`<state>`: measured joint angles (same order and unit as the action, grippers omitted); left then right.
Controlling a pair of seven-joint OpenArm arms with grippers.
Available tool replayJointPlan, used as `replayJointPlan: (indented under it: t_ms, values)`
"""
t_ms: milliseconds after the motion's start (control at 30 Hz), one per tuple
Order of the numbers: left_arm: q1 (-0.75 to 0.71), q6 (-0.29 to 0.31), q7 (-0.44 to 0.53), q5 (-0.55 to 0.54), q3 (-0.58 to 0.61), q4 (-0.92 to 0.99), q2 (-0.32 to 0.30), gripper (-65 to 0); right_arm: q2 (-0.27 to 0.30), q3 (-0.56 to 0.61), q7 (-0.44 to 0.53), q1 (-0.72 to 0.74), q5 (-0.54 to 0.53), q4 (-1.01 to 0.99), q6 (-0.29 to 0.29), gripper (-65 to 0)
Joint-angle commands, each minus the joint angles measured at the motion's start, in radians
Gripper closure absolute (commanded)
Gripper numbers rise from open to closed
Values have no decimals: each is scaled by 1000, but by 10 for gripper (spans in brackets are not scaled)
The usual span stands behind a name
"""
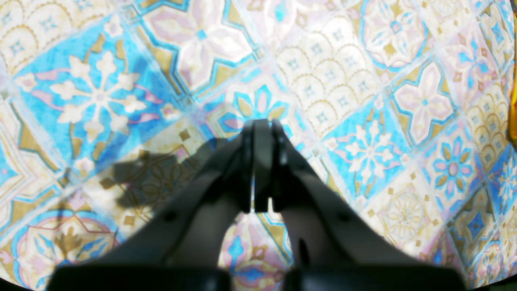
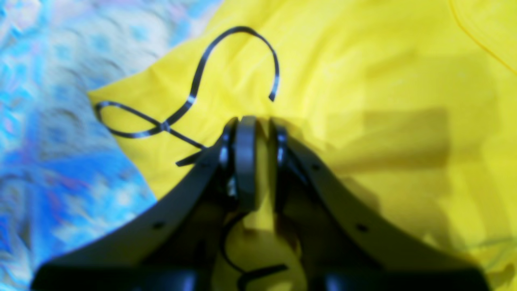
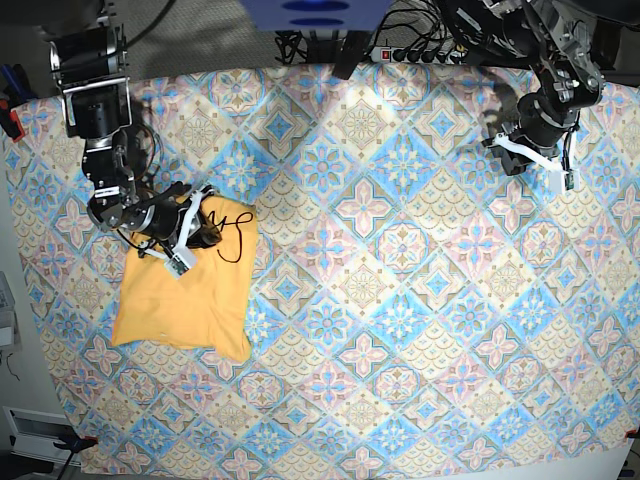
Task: Fold the T-shirt properly
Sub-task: 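Drag the folded shirt with the right gripper away from the left gripper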
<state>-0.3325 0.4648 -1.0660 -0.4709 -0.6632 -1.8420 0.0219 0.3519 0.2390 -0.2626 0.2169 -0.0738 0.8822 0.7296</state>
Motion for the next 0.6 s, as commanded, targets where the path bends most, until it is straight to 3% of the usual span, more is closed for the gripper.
replayJointPlan:
  t_ms: [0, 333, 467, 567]
  values:
    - [2, 2, 17, -13, -2, -15, -6, 0, 29, -7, -56, 13, 50, -1, -31, -74]
    - [2, 2, 17, -13, -2, -15, -6, 0, 45, 1, -60, -34, 52, 16, -31, -74]
    - [2, 2, 17, -13, -2, -15, -6, 0, 45, -10, -65, -98, 50, 205, -31, -74]
    - [2, 2, 17, -13, 15, -14, -7, 0, 42, -63, -122, -165, 50, 346, -31, -74]
